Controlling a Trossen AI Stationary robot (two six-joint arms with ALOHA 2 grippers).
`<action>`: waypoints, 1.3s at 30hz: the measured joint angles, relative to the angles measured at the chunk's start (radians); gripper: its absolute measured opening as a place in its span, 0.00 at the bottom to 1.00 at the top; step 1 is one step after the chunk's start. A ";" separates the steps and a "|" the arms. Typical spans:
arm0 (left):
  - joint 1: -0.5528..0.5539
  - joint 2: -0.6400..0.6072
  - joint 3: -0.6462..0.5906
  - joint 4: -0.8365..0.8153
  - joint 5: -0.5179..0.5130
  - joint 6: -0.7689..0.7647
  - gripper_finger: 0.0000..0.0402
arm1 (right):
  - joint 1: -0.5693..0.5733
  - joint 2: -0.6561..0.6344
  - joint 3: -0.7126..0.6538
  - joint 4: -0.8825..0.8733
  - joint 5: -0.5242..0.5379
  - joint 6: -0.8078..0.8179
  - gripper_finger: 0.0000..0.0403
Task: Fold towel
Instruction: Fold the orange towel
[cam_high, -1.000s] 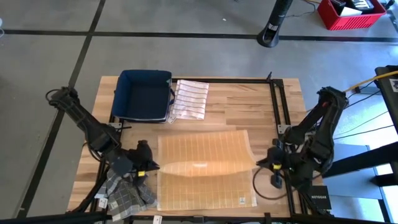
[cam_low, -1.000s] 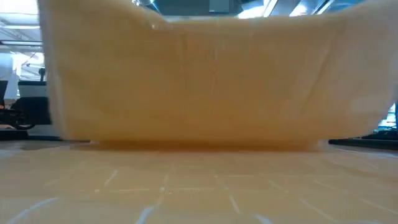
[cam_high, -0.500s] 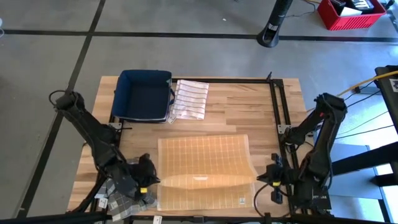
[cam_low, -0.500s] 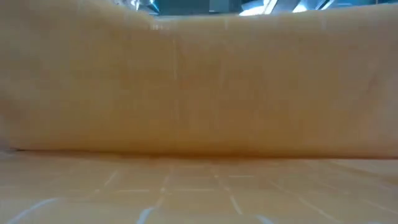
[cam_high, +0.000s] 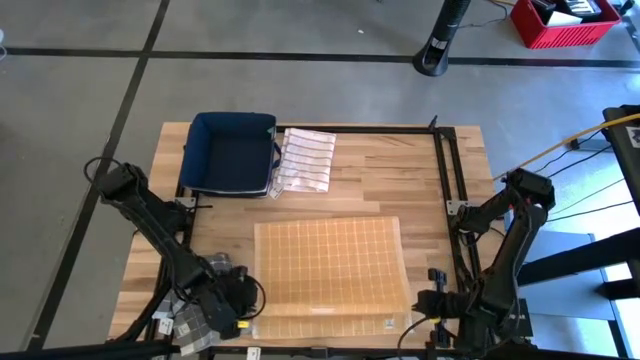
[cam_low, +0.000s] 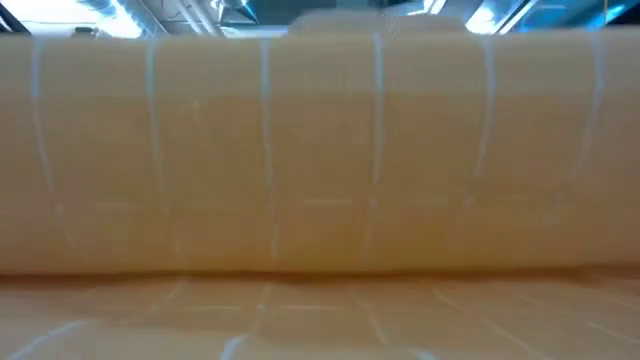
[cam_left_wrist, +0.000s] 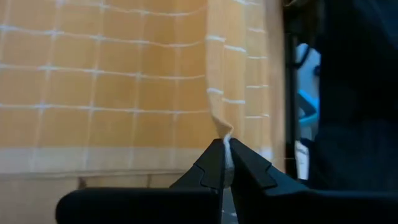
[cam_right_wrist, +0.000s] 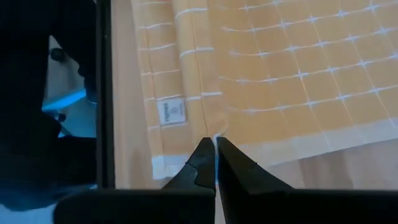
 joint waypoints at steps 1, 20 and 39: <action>-0.003 -0.001 0.000 0.009 0.001 0.001 0.03 | 0.000 0.000 0.000 0.002 -0.001 0.006 0.01; -0.007 0.026 0.000 0.142 0.069 -0.022 0.03 | 0.010 0.027 -0.010 0.108 -0.134 0.041 0.01; -0.006 0.055 -0.001 0.156 0.143 -0.096 0.28 | 0.010 0.033 -0.056 0.170 -0.226 0.192 0.25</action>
